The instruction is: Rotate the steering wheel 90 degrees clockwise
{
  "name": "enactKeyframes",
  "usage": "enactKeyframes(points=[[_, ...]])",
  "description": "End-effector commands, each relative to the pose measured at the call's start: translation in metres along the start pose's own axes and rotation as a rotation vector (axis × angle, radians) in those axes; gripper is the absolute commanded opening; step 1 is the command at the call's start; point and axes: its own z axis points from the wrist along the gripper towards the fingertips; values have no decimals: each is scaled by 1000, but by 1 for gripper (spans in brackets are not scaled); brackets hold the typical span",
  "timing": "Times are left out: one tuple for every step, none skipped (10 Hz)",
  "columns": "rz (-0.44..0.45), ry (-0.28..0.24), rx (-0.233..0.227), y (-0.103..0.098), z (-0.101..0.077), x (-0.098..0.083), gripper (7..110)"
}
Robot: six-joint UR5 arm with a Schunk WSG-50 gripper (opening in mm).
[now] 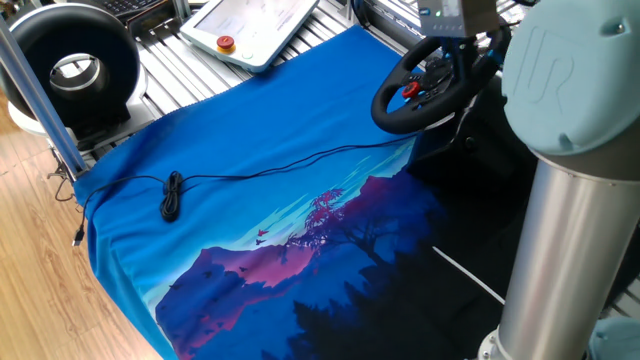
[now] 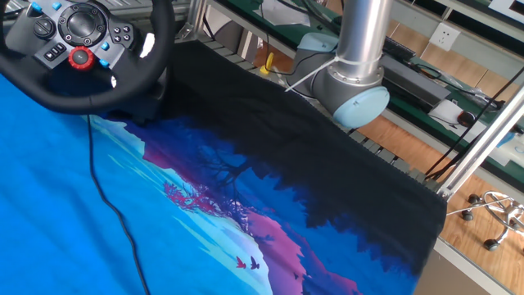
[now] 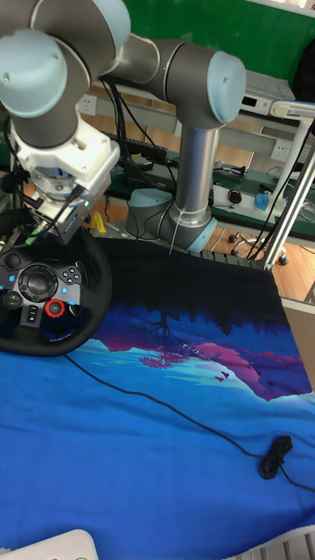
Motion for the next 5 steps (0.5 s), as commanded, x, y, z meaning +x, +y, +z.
enactKeyframes(points=[[-19,20,-3,3,-14,26,44],[-21,24,4,0,-17,32,44],[-17,33,30,-8,-20,40,44],[-20,39,54,-17,-21,47,44],[-31,40,58,-22,-20,52,44]])
